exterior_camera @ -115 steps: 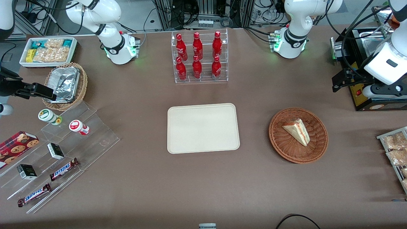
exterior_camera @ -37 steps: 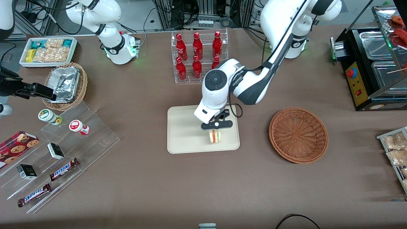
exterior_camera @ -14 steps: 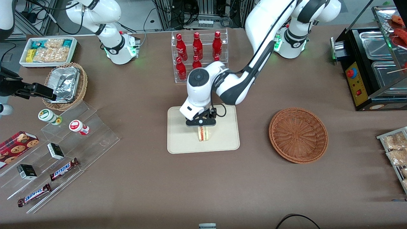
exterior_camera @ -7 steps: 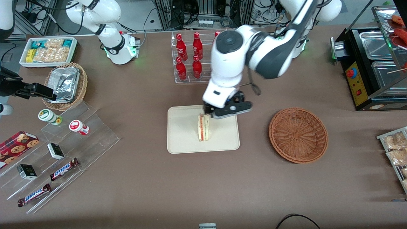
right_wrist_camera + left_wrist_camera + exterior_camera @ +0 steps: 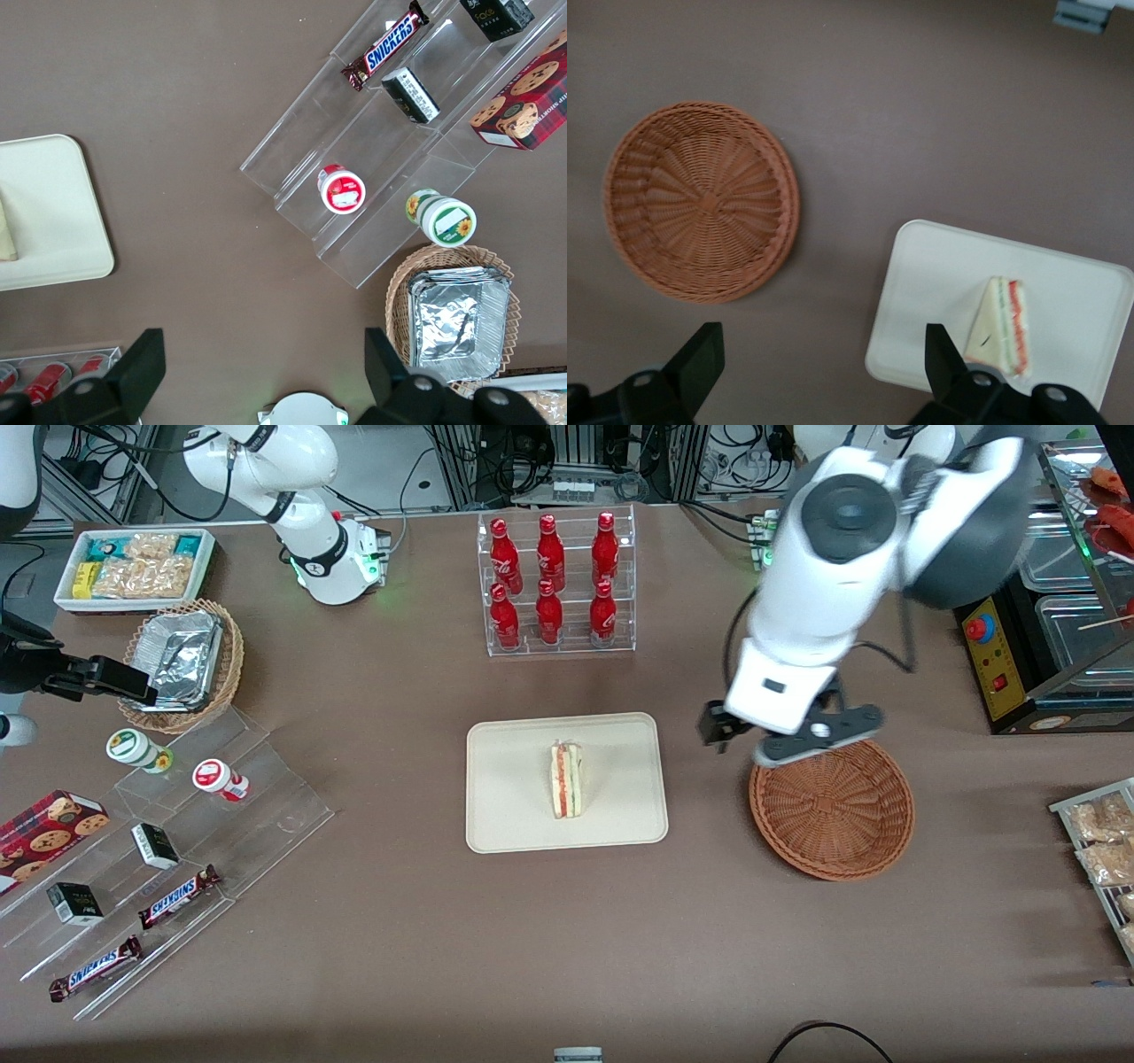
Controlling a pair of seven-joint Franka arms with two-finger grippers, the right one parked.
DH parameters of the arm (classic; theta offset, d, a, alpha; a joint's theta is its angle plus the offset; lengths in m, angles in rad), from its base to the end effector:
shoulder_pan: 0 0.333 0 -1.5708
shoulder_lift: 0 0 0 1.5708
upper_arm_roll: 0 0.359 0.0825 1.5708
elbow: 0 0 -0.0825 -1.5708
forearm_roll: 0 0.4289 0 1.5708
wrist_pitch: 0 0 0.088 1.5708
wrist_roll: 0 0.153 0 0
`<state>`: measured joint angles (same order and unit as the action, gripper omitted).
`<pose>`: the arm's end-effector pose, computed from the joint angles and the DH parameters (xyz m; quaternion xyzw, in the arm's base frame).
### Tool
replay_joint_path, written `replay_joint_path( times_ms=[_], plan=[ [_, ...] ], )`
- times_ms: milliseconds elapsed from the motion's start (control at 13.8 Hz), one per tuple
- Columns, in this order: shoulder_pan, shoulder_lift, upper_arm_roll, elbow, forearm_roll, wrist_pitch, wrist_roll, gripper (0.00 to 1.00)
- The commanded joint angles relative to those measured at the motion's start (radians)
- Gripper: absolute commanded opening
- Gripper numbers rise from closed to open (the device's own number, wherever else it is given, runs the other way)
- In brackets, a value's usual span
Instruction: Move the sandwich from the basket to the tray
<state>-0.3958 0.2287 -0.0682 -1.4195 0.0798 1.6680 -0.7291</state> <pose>0.6213 -0.2928 0.5624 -0.9910 -0.1296 -0.0264 0.0208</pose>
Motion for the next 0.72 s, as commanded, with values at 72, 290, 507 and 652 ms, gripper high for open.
replay_joint_path(
  times_ms=[72,290,507,652],
  plan=[
    [0.129,-0.087,-0.01,-0.035,-0.054,-0.079,0.199,1.0],
    [0.215,-0.132,-0.009,-0.05,-0.1,-0.125,0.334,0.99],
    [0.27,-0.225,-0.009,-0.154,-0.103,-0.128,0.456,1.0],
    [0.314,-0.249,-0.009,-0.176,-0.13,-0.134,0.522,1.0]
  ],
)
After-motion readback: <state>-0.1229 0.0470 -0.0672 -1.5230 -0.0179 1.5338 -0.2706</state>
